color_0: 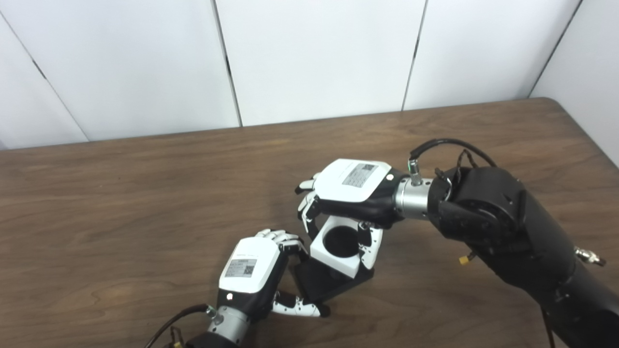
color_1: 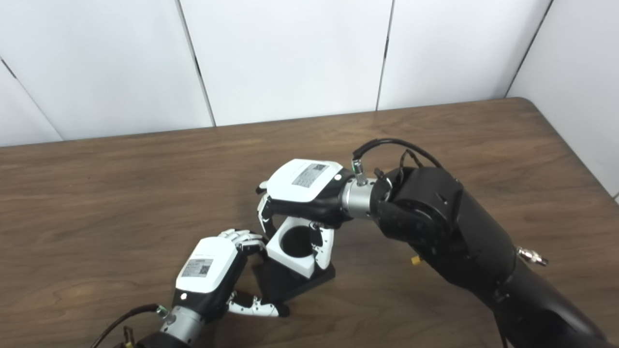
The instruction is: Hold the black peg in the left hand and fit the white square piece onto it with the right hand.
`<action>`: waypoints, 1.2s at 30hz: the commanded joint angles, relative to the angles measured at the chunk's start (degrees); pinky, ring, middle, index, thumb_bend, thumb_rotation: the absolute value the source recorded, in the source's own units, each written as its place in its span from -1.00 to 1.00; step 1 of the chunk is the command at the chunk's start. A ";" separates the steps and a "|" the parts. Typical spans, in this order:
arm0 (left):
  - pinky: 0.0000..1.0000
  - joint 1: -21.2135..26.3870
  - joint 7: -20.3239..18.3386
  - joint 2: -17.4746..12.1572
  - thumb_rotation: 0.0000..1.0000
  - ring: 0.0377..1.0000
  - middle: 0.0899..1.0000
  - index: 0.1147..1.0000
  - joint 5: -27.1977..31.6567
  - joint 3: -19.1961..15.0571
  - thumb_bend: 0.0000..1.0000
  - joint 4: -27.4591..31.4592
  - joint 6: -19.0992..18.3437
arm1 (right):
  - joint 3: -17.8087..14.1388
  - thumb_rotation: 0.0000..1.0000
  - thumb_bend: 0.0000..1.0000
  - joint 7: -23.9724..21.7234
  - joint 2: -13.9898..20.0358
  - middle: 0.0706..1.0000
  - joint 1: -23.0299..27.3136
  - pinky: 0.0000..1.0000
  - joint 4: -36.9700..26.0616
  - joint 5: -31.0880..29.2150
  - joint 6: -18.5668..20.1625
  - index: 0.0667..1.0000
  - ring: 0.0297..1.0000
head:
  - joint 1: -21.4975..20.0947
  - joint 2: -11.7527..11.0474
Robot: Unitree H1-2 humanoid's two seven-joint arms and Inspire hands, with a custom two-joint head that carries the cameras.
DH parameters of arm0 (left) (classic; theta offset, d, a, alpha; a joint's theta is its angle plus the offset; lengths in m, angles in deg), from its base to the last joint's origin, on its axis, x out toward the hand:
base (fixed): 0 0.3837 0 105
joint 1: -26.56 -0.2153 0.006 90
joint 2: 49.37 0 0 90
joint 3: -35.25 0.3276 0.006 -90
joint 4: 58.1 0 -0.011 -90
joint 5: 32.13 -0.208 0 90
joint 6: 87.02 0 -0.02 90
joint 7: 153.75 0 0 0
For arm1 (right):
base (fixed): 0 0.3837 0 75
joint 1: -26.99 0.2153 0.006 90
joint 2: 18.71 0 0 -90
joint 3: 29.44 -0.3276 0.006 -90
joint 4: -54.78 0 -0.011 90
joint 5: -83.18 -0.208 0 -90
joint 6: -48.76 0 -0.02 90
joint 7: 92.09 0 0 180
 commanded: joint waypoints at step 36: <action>0.75 -0.08 -3.46 0.62 -0.90 0.65 0.49 -0.15 -2.34 1.25 0.03 -1.26 -0.66 | -5.22 -0.24 0.74 4.40 -0.31 0.57 -0.28 0.79 0.78 -2.89 -1.68 0.16 0.84 | 0.20 0.47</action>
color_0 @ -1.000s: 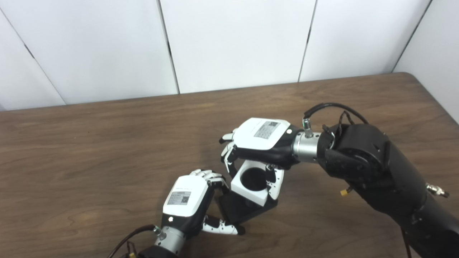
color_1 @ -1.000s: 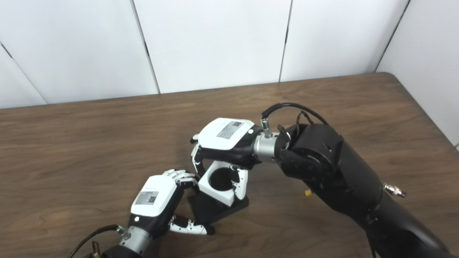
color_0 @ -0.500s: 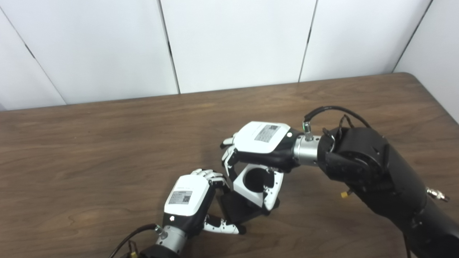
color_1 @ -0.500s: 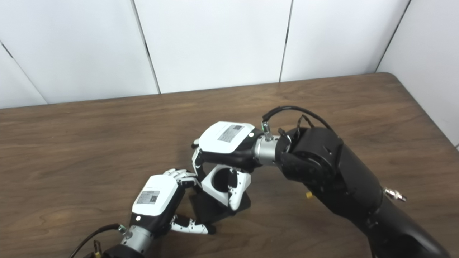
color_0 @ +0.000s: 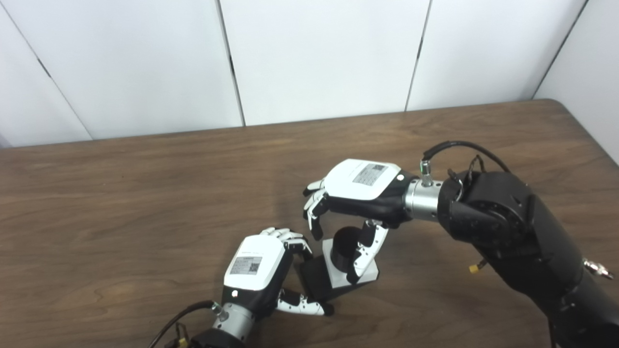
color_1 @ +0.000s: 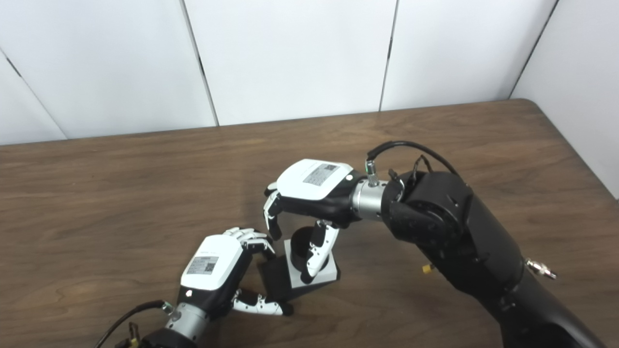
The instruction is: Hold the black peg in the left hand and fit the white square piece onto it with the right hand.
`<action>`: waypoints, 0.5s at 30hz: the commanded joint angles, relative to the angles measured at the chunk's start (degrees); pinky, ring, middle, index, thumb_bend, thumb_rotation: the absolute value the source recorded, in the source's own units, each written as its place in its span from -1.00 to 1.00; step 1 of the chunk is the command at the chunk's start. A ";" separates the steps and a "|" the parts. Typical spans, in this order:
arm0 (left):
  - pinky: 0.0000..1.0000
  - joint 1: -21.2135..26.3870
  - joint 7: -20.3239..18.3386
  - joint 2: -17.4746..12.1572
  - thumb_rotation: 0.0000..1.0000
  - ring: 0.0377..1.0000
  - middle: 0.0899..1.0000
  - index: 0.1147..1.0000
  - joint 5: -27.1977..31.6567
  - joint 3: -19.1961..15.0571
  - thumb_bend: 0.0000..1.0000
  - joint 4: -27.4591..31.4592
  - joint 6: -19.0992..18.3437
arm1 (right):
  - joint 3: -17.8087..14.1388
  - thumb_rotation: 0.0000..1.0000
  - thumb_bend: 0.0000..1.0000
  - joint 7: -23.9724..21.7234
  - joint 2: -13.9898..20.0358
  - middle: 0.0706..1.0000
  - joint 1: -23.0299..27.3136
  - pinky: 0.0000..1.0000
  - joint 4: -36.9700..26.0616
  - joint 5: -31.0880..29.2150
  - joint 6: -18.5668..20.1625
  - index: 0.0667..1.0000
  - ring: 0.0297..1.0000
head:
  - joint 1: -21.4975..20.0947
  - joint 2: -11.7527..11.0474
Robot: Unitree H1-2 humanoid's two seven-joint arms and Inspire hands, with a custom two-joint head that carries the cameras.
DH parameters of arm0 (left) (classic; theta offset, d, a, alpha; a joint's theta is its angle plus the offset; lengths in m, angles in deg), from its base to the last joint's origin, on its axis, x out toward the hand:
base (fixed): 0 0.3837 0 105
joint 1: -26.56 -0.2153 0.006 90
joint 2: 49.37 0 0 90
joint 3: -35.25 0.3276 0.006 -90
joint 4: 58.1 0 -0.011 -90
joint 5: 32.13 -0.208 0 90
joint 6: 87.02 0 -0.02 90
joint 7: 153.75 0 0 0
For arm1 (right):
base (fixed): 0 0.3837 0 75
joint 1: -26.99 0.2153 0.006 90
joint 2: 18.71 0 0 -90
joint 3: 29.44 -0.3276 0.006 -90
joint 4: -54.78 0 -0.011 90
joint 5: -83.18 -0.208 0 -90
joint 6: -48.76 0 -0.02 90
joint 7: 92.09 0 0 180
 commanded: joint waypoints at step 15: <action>0.76 -0.11 -2.16 -0.08 -0.90 0.65 0.48 -0.15 -1.65 0.94 0.03 -1.65 -0.24 | -4.56 -0.14 0.70 2.12 0.19 0.57 4.03 0.79 -0.89 -1.81 1.17 0.22 0.85 | -0.27 -0.05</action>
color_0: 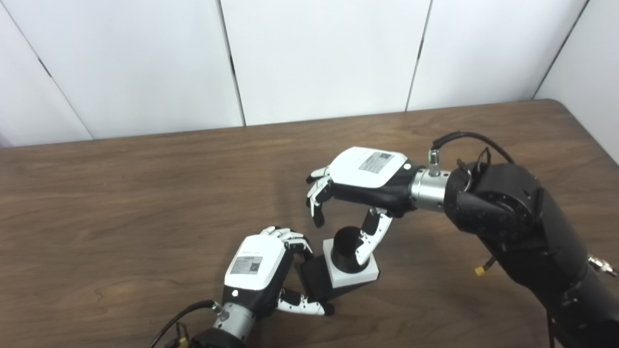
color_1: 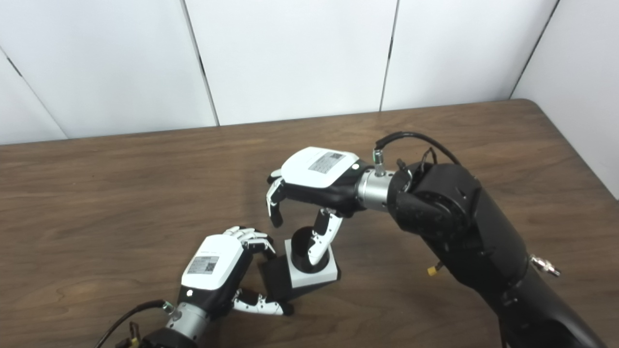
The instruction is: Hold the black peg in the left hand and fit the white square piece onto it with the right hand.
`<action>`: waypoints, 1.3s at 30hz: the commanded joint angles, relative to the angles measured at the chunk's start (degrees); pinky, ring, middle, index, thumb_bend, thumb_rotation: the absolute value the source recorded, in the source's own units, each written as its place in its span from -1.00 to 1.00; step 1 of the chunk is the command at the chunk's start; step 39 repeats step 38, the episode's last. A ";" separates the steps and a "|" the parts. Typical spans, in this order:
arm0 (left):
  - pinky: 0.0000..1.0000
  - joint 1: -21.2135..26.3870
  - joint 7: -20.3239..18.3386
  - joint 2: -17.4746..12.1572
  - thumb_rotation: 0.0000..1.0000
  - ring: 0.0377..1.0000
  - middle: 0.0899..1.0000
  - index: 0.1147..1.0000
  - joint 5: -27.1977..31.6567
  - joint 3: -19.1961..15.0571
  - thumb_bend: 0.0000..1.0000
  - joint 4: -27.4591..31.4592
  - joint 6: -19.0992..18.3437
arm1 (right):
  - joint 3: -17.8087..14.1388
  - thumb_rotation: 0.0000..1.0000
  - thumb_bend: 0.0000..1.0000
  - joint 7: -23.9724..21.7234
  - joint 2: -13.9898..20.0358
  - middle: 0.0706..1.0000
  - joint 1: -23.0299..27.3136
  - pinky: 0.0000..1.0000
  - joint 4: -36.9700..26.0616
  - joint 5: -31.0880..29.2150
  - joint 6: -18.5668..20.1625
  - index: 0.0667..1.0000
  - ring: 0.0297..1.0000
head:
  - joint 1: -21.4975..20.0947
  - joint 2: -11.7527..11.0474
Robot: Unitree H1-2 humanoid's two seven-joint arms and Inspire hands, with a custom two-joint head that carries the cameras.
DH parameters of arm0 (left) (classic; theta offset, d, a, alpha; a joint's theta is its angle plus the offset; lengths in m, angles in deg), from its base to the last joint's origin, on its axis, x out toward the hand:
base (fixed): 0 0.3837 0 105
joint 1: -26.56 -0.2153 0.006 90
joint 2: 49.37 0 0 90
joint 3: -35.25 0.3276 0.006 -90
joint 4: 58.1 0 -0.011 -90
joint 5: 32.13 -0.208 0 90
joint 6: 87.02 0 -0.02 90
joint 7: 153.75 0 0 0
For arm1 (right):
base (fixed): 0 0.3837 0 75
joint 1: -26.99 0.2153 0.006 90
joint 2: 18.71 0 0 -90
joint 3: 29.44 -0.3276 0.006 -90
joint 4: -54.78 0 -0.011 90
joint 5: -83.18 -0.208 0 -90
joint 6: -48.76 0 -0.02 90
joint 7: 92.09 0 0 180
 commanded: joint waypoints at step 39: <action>0.82 0.18 -7.81 4.38 0.24 0.67 0.66 0.79 -2.71 -3.48 1.00 6.26 -4.78 | -3.12 -0.03 0.78 4.14 2.84 0.56 3.85 0.74 0.31 -2.00 1.85 0.29 0.86 | 1.02 -1.71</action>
